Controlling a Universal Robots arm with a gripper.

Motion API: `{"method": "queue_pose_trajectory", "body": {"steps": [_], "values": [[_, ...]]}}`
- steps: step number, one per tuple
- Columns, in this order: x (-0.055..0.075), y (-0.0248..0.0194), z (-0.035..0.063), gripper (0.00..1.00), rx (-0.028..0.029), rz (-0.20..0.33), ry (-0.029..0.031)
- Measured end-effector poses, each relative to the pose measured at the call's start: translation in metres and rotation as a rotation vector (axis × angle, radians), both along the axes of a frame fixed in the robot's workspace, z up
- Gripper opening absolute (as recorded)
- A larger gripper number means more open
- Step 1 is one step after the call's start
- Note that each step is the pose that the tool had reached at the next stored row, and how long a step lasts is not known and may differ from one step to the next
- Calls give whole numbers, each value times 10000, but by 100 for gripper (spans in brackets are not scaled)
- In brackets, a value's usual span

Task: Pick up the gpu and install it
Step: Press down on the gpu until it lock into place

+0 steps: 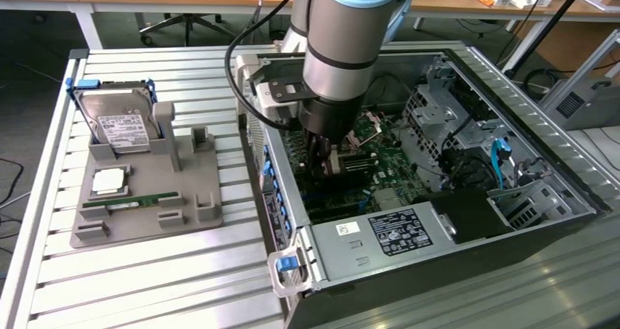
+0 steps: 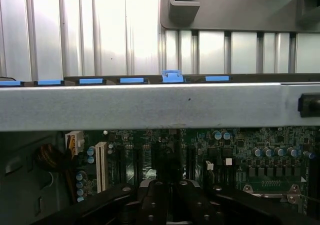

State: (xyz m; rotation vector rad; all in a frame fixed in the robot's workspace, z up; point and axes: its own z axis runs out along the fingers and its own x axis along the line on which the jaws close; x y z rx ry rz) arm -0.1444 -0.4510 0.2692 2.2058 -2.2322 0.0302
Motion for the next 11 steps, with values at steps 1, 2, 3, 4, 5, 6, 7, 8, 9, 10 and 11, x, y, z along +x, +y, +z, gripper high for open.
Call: {"method": "queue_pose_trajectory", "body": {"steps": [1,2,3,4,5,6,7,8,9,10,11], "values": [[0,6,0,11,0,-1,0],[0,11,0,11,0,0,-1],[0,15,0,11,0,0,0],[0,20,0,11,-1,0,1],[0,21,0,11,0,2,0],[0,21,0,11,0,2,0],[-6,22,-1,11,1,0,-2],[-15,22,0,11,1,1,-11],[-18,22,2,11,1,1,-19],[-19,22,6,11,4,1,-27],[-20,22,17,11,6,1,-34]]}}
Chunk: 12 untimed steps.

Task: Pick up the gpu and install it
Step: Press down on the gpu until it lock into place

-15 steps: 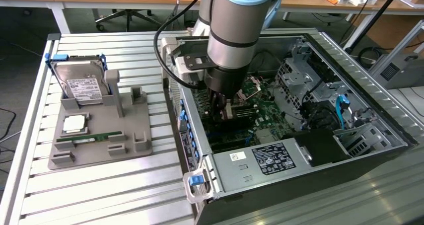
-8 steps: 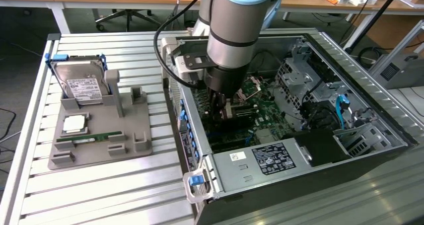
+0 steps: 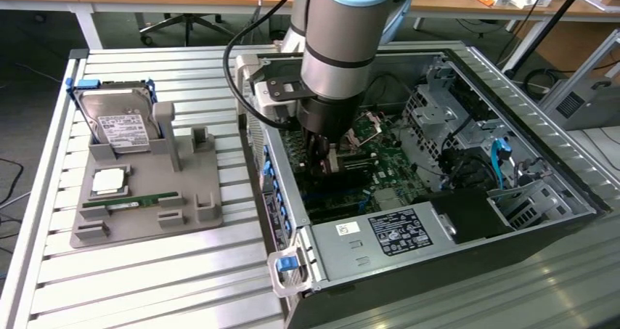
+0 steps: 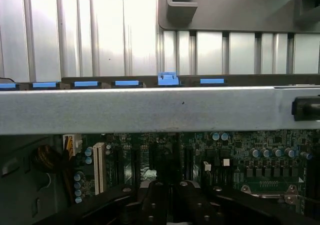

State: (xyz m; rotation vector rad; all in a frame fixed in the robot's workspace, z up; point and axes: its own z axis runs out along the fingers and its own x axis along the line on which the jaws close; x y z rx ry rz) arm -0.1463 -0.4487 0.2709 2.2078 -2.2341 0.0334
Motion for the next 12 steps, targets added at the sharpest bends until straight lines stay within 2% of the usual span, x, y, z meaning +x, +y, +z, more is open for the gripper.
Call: {"method": "queue_pose_trajectory", "body": {"steps": [4,8,10,12], "values": [[-1,0,64,11,-5,-2,-4],[-1,-1,70,11,6,0,-4],[-1,-1,109,11,18,-1,-4],[-1,-1,205,11,16,-1,-2]]}}
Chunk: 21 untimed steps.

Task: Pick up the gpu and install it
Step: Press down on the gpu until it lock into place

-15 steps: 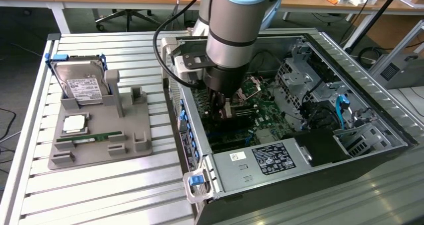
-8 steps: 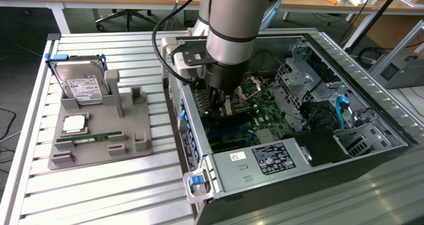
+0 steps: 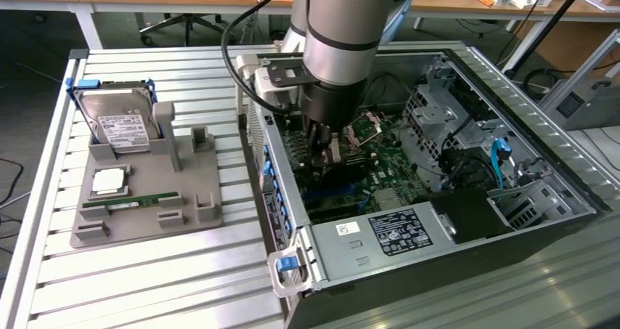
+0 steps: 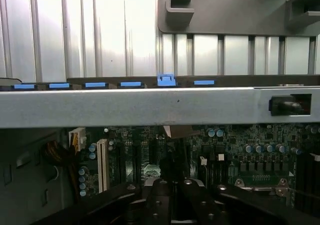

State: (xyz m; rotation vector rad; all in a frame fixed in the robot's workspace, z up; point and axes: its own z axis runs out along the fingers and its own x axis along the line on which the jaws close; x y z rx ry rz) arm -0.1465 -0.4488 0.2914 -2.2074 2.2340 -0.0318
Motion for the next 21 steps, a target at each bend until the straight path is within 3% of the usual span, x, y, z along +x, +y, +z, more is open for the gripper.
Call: {"method": "queue_pose_trajectory", "body": {"steps": [3,6,9,10,12,14,21], "values": [[15,0,43,11,12,2,13],[163,0,39,11,68,-1,250],[306,0,21,11,70,6,417],[395,0,12,11,71,13,498],[504,0,8,11,71,16,592],[550,0,6,11,72,23,623],[550,0,7,11,72,23,624]]}}
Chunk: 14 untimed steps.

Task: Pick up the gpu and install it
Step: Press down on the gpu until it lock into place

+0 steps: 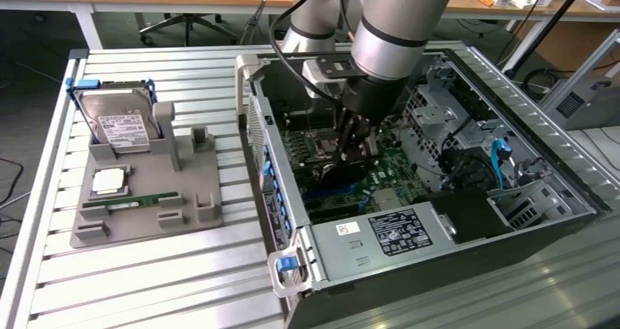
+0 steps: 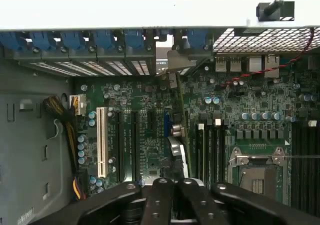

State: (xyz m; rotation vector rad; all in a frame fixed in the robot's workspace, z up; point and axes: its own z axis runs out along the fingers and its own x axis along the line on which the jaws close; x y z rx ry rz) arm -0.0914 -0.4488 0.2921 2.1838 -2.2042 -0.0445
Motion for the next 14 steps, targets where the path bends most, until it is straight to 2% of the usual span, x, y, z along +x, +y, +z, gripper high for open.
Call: {"method": "queue_pose_trajectory", "body": {"steps": [1,2,4,5,6,8,9,14], "values": [[0,0,0,17,0,0,0],[0,0,0,30,0,0,0],[0,0,0,42,0,0,0],[0,0,0,42,0,0,0],[0,0,0,48,-1,0,0],[5,7,-3,48,-53,2,4],[15,26,-7,48,-63,2,12],[45,118,-87,48,-58,162,28]]}}
